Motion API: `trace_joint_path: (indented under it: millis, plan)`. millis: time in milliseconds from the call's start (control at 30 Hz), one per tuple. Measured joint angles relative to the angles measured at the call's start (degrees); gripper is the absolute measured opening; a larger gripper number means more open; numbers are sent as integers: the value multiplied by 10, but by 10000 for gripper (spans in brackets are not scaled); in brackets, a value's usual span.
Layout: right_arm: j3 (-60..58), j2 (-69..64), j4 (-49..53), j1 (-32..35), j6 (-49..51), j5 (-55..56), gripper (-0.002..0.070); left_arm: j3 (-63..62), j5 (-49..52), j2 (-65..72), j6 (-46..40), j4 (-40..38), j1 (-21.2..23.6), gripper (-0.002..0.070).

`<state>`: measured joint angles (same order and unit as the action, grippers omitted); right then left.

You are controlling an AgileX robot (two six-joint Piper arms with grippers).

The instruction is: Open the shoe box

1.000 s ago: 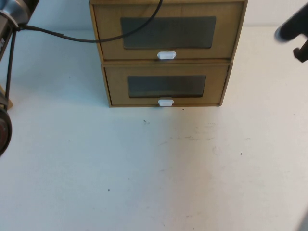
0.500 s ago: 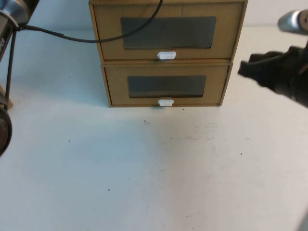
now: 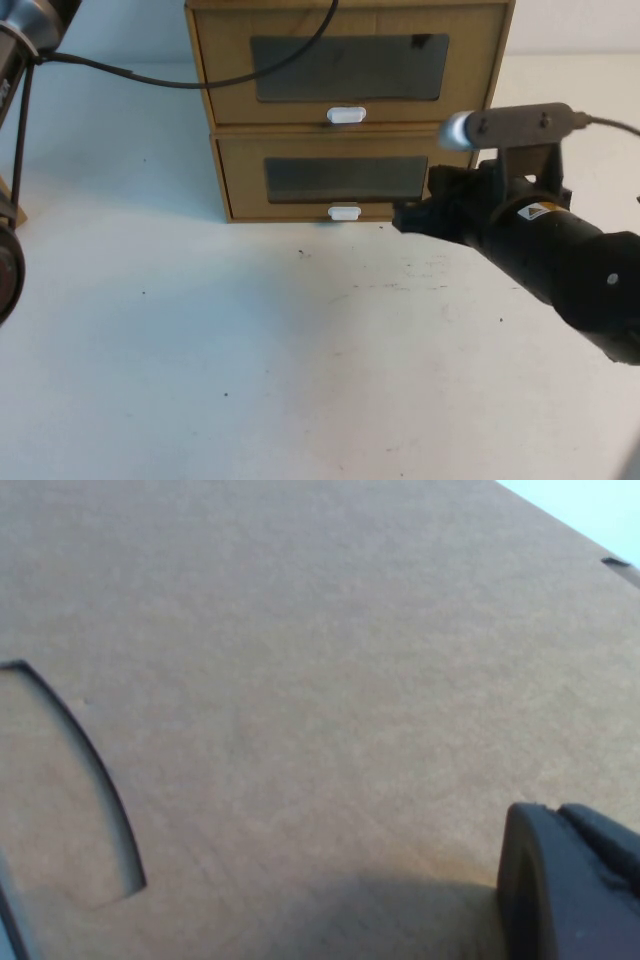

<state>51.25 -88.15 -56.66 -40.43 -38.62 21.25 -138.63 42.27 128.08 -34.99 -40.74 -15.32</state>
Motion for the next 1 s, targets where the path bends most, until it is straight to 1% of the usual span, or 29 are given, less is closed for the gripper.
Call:
trace_joint_path:
  millis: [67,133,200,300,433,500,567,600,667,733,767,833,900,1000]
  plan:
    - [0,-2,-2,6,97,-10,-19,0,0,0,0,0,0,-6]
    - [0,-2,21,16,200,-33,-19,0,0,0,0,0,0,-6]
    - [0,-2,76,22,305,-53,-19,0,0,0,0,0,0,-6]
    - [0,-2,186,23,469,-62,-20,0,0,0,0,0,0,-6]
    - [1,-4,355,27,729,-56,-20,0,1,0,0,1,0,-6]
    - [1,-5,463,39,872,-46,-20,0,1,0,0,1,0,-6]
    - [1,-7,592,70,1048,-16,-20,0,1,0,0,1,0,-6]
    - [1,-10,647,91,1122,10,-20,0,1,0,0,1,0,-6]
    - [1,-21,772,141,1305,92,-20,0,1,0,0,1,0,-6]
    - [1,-45,854,182,1450,185,-20,0,1,0,0,1,0,-6]
    - [1,-62,885,198,1495,237,-20,0,1,0,0,1,0,-6]
    - [2,-95,926,211,1536,315,-20,0,1,0,0,1,0,-6]
    - [2,-130,946,205,1545,378,-20,0,2,0,0,1,0,-6]
    - [2,-178,950,173,1533,420,-20,0,3,0,0,1,0,-6]
